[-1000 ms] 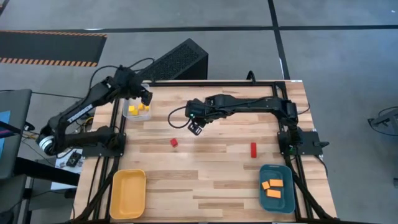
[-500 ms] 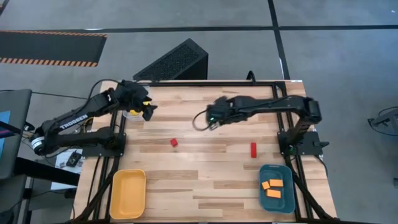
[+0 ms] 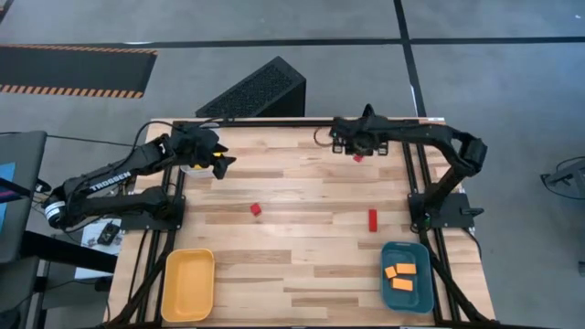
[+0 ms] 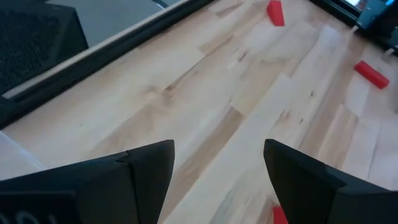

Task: Sort & place blocks by color
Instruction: Put the top right red block into the yellow bin

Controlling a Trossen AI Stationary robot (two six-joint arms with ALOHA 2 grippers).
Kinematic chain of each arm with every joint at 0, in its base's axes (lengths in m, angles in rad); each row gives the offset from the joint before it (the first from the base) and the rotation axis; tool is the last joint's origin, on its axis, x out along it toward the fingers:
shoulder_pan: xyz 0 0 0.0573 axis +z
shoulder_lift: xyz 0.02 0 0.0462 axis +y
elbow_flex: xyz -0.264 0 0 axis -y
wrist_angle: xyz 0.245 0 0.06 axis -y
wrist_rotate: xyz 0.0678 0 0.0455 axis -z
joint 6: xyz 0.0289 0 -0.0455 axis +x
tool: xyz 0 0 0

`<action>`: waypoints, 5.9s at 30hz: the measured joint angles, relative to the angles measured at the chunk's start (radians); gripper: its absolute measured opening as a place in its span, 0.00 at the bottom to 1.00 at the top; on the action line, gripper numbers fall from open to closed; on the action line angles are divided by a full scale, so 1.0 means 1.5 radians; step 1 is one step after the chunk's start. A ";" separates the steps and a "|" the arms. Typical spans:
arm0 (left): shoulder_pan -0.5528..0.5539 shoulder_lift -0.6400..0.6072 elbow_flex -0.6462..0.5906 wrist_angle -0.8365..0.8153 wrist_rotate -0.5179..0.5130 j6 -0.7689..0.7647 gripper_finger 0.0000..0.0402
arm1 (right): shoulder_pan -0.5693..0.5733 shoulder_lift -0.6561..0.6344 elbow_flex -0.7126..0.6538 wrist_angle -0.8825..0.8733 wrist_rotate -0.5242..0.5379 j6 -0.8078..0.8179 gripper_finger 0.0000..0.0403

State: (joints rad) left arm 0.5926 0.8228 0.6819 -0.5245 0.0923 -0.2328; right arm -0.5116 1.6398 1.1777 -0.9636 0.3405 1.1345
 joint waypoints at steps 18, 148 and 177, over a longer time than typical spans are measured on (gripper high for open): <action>-0.043 0.001 0.000 0.018 -0.100 -0.168 0.59 | -0.144 0.074 -0.025 0.086 -0.072 0.042 0.75; -0.181 0.320 0.090 1.082 0.276 -0.624 0.03 | 0.180 0.054 0.066 1.346 -0.604 -0.812 0.38; -0.107 0.008 0.090 0.327 0.530 -0.364 0.04 | 0.145 0.018 0.066 0.951 -0.517 -0.422 0.71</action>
State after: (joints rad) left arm 0.4325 0.8353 0.8173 -0.0339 0.8866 -0.7793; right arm -0.2945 1.6673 1.2762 0.4624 -0.4346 0.5017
